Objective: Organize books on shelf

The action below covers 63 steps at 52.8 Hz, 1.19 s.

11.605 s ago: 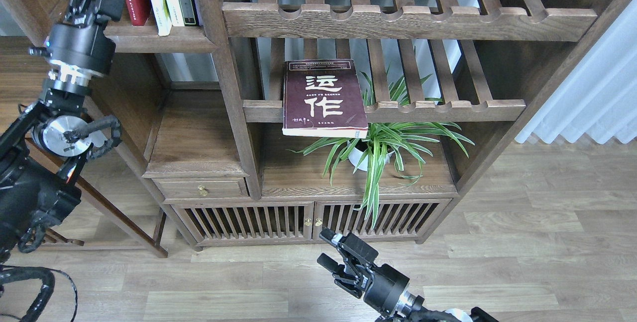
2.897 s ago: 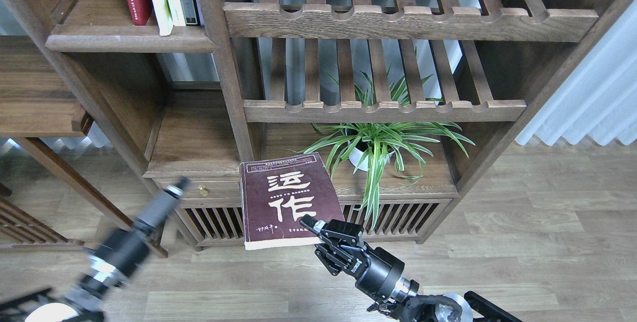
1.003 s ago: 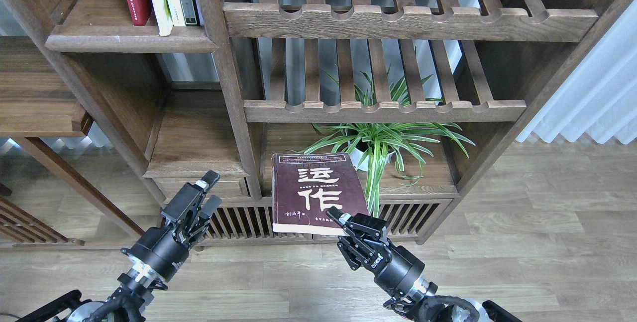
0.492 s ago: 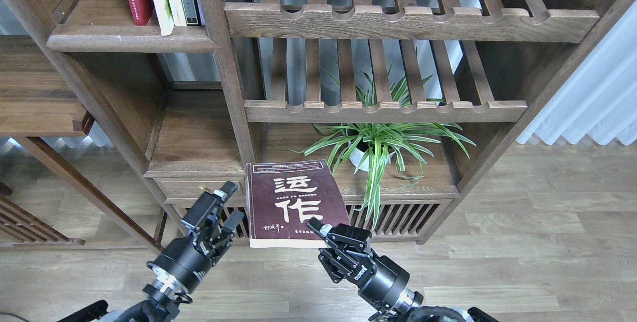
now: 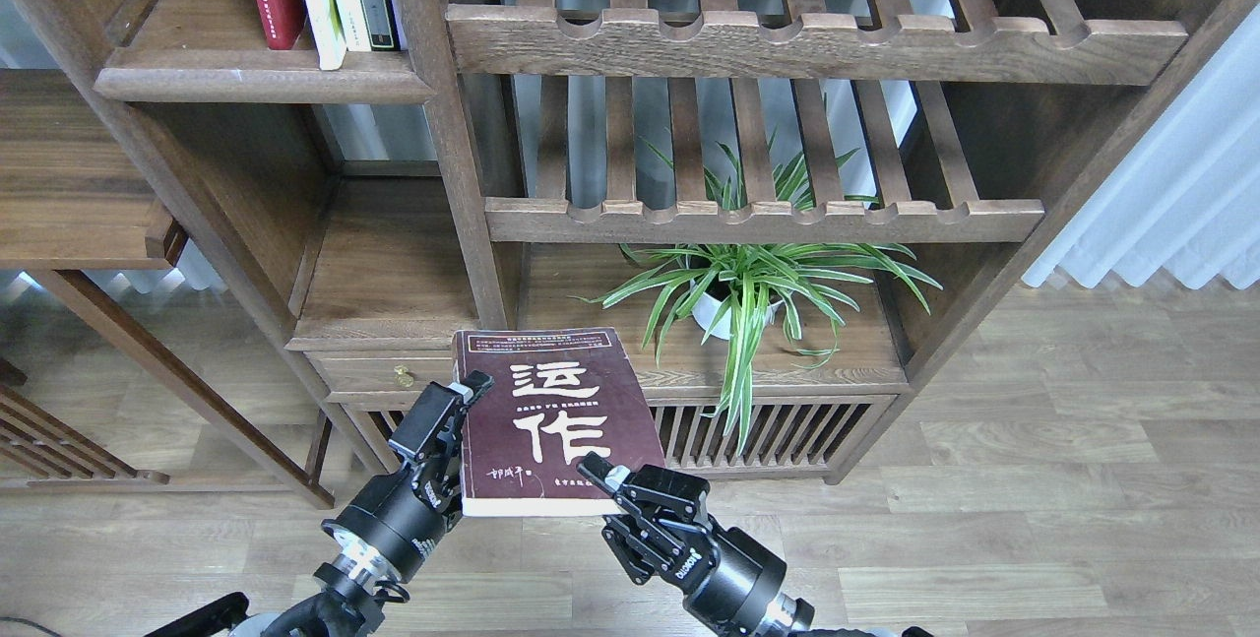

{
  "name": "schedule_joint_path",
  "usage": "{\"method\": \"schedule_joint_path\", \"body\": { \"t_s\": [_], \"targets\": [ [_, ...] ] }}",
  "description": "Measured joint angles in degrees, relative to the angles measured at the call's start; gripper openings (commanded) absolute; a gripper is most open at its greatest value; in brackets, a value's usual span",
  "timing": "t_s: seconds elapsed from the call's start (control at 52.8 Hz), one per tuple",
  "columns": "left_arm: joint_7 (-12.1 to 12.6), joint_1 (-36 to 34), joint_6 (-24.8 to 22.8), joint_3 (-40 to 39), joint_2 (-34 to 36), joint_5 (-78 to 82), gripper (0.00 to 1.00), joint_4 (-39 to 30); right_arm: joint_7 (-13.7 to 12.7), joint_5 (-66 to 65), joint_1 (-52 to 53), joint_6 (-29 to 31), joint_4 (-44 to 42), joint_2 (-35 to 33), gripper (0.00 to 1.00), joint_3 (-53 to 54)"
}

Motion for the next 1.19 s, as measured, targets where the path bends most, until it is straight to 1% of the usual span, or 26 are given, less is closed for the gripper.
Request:
{"method": "schedule_joint_path", "body": {
  "t_s": [0.038,0.095,0.151,0.284,0.379,0.454,0.53,0.606,0.682,0.776,0.814,0.833,0.852,0.871,0.89,0.909,1.06,1.098,1.136,1.193],
  "targets": [
    [-0.01,-0.04,0.0,0.0,-0.08,0.0,0.99,0.0,0.0,0.0,-0.25,0.0,0.0,-0.02,0.11,0.0],
    [-0.01,-0.51,0.0,0.08,-0.57,0.0,0.95,0.0,0.0,-0.29,-0.69,0.0,0.01,-0.02,0.11,-0.2],
    [0.0,-1.19,-0.05,0.44,-1.91,0.0,0.99,0.0,0.0,-0.43,-0.75,0.0,0.01,-0.02,0.11,-0.38],
    [0.08,-1.57,-0.01,1.15,-2.06,0.21,1.0,0.05,0.0,-0.51,-0.3,-0.02,0.01,-0.93,0.11,-0.24],
    [0.21,-0.86,0.06,1.36,-1.62,0.29,1.0,-0.55,-0.09,-0.53,2.54,-0.02,-0.08,-4.45,0.11,0.23],
    [0.08,-0.7,0.01,1.99,-0.3,0.19,0.94,-0.77,-0.04,-0.46,3.6,-0.03,-0.13,-5.92,0.11,0.06],
    [0.08,-0.66,0.01,4.67,0.71,0.19,0.85,-0.77,-0.01,-0.65,3.63,-0.03,-0.13,-5.82,0.11,-0.28],
    [0.19,-0.68,0.01,5.27,0.77,0.19,0.82,-0.67,0.0,-1.25,3.48,-0.03,-0.09,-5.64,0.11,-0.42],
    [0.23,-0.85,0.0,5.3,0.8,0.24,0.76,-0.52,0.0,-1.73,3.34,-0.03,-0.08,-5.65,0.11,-0.43],
    [0.33,-1.0,0.0,5.31,0.8,0.27,0.61,-0.47,0.0,-1.86,3.25,-0.03,-0.06,-5.69,0.11,-0.44],
    [0.44,-1.03,0.0,5.26,0.74,0.31,0.5,-0.39,0.0,-1.87,3.18,-0.03,-0.04,-5.69,0.11,-0.46],
    [0.47,-1.06,0.0,5.22,0.73,0.32,0.44,-0.37,0.0,-1.87,3.16,-0.03,-0.04,-5.69,0.11,-0.46],
    [0.49,-1.07,0.0,5.17,0.72,0.33,0.3,-0.35,0.0,-1.88,3.1,-0.03,-0.03,-5.69,0.11,-0.46],
    [0.5,-1.07,0.0,5.11,0.71,0.33,0.2,-0.34,0.0,-1.9,3.02,-0.03,-0.03,-5.69,0.11,-0.46],
    [0.5,-1.04,0.0,5.08,0.7,0.33,0.13,-0.34,0.0,-1.91,2.97,-0.03,-0.03,-5.69,0.11,-0.46],
    [0.5,-0.98,0.0,5.06,0.7,0.33,0.08,-0.33,0.0,-1.93,2.91,-0.03,-0.03,-5.7,0.11,-0.46],
    [0.34,-0.51,0.0,4.83,0.64,0.28,0.07,-0.27,0.0,-1.98,2.69,-0.03,-0.03,-5.71,0.11,-0.43],
    [0.34,-0.5,0.0,4.85,0.62,0.26,0.07,-0.31,0.0,-1.98,2.61,-0.03,-0.03,-5.71,0.13,-0.43],
    [0.36,-0.5,0.0,4.86,0.62,0.26,0.07,-0.36,0.0,-2.0,2.53,-0.03,-0.03,-5.71,0.21,-0.41],
    [0.43,-0.51,0.0,4.82,0.65,0.29,0.07,-0.42,0.0,-2.15,2.36,-0.03,-0.04,-5.71,0.44,-0.37]
  ]
}}
